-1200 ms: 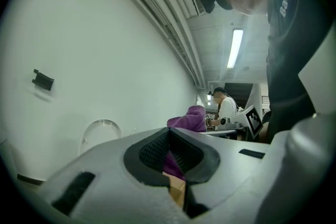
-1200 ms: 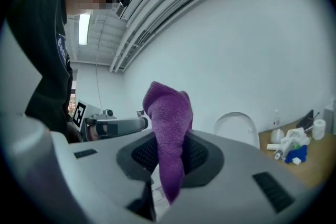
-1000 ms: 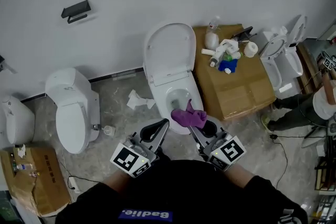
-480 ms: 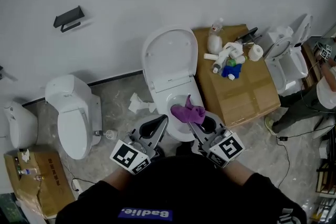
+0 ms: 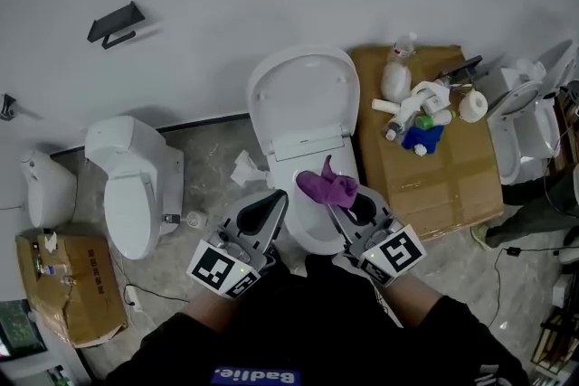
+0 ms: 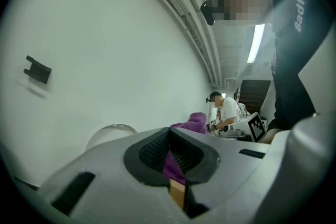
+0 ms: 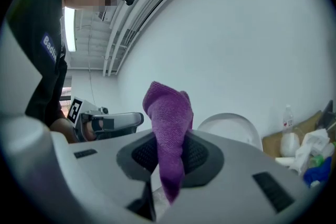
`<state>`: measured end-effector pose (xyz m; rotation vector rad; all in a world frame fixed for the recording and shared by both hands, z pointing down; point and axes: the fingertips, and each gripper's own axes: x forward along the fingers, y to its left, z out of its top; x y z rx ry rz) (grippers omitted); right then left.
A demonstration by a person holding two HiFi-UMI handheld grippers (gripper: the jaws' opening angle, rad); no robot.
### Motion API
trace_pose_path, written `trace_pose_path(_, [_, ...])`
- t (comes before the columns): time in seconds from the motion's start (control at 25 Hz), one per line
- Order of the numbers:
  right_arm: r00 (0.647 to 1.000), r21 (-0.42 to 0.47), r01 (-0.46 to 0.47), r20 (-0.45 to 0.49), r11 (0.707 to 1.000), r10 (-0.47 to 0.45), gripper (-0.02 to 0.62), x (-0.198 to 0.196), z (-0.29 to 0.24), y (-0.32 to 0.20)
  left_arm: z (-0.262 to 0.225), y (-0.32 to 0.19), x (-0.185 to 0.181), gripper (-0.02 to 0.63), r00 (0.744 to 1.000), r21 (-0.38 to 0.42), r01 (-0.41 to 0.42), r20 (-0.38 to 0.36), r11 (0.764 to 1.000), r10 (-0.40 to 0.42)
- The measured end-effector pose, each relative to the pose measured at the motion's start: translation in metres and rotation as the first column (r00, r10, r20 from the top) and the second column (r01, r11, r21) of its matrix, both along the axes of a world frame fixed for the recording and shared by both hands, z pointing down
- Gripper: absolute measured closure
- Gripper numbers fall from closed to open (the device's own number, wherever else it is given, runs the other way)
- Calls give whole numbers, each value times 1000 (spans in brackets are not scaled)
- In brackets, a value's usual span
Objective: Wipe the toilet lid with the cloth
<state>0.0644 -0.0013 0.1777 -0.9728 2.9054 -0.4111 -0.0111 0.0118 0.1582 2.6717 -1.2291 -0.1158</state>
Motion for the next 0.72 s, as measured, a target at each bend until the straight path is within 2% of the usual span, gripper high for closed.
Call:
trace_pose_path(0.16, [1000, -12, -8, -9, 1000, 7, 520, -14, 22, -30, 21, -33, -11, 589, 1000, -15, 25, 5, 1000, -25])
trace_pose_path(0.28, [998, -7, -34, -55, 999, 34, 520, -24, 43, -50, 41, -54, -23, 588, 1000, -23, 29, -7, 999, -29])
trace_pose_path(0.72, [982, 22, -163, -94, 986, 164, 520, -80, 94, -123, 102, -119, -85, 588, 1000, -29, -13, 22, 999, 14])
